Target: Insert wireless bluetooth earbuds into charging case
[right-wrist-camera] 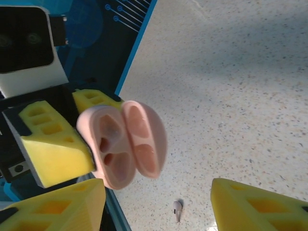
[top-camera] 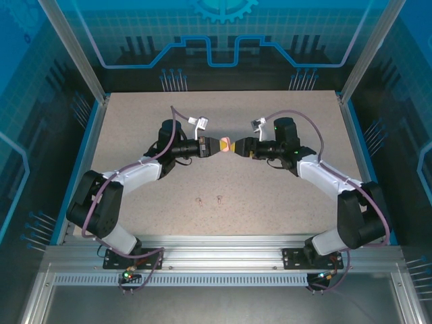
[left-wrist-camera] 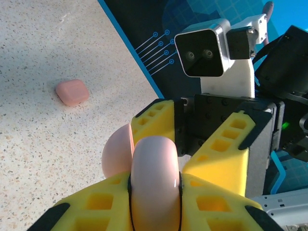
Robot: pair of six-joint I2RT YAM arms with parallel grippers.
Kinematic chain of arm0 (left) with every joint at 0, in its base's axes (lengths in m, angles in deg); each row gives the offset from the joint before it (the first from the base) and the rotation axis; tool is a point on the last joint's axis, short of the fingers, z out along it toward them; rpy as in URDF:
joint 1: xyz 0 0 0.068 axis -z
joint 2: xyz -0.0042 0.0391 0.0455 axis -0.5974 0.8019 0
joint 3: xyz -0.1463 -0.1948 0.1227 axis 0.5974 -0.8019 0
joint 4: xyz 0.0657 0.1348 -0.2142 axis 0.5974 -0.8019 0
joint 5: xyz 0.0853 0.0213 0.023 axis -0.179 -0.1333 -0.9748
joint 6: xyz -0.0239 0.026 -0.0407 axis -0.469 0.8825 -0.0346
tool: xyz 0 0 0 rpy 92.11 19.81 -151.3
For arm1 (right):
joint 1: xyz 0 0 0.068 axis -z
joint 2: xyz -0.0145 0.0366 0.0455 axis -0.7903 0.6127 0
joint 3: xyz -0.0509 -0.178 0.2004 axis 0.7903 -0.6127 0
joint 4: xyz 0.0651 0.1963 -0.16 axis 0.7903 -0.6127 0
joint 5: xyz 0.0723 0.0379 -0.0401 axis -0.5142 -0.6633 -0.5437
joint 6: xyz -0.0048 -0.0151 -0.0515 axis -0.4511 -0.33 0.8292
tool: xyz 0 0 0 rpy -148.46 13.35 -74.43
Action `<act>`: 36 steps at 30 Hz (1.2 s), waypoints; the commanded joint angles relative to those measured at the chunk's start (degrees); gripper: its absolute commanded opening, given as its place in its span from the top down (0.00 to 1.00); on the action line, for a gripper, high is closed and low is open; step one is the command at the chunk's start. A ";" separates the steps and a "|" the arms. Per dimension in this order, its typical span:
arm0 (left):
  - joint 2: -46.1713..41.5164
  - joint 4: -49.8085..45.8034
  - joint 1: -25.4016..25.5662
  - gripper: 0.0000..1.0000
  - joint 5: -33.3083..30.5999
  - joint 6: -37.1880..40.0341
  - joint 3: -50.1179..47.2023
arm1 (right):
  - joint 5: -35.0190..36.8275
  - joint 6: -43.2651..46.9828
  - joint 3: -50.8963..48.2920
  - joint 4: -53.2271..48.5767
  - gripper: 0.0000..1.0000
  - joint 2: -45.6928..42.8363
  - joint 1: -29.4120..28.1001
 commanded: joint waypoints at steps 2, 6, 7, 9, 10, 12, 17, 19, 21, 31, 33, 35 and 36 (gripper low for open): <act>-0.25 2.50 0.06 1.00 1.26 -0.55 -0.20 | -0.39 -0.25 2.33 0.66 0.44 2.21 -1.04; -0.43 3.13 0.08 1.00 1.27 -0.84 -0.40 | 0.50 -0.34 2.77 0.70 0.49 3.66 -1.06; -0.56 3.28 0.07 1.00 1.34 -0.97 -0.38 | 0.66 -0.34 2.93 0.74 0.51 3.99 -1.10; -0.67 3.31 0.15 1.00 1.42 -1.06 -0.43 | 1.12 -0.51 3.18 0.91 0.53 4.68 -1.13; -0.74 3.33 0.13 1.00 1.49 -1.07 -0.42 | 1.17 -0.58 3.42 1.00 0.54 4.97 -1.10; -0.78 3.42 0.14 1.00 1.57 -1.23 -0.41 | 1.04 -0.78 3.96 1.07 0.56 5.60 -1.09; -0.65 3.57 0.15 1.00 1.70 -1.27 -0.57 | -0.16 -1.39 5.46 1.95 0.58 6.48 -1.20; -0.57 3.97 0.22 1.00 1.69 -1.47 -0.77 | -0.95 -1.48 5.92 2.23 0.59 6.75 -1.28; -0.43 4.31 0.21 1.00 1.64 -1.73 -0.93 | -1.48 -1.48 6.41 2.33 0.60 7.24 -1.42; -0.47 4.74 0.32 1.00 1.71 -1.85 -1.07 | -1.19 -0.96 6.86 1.88 0.86 8.43 -1.55; -0.38 4.71 0.37 1.00 1.70 -1.85 -1.08 | -1.03 -0.96 7.08 1.71 0.91 8.35 -1.55; -0.27 4.58 0.40 1.00 1.69 -1.86 -1.21 | -0.88 -0.74 7.63 1.11 0.98 8.25 -1.55; -0.17 4.37 0.40 1.00 1.60 -1.85 -1.09 | -0.79 -0.54 7.93 0.47 1.00 8.26 -1.55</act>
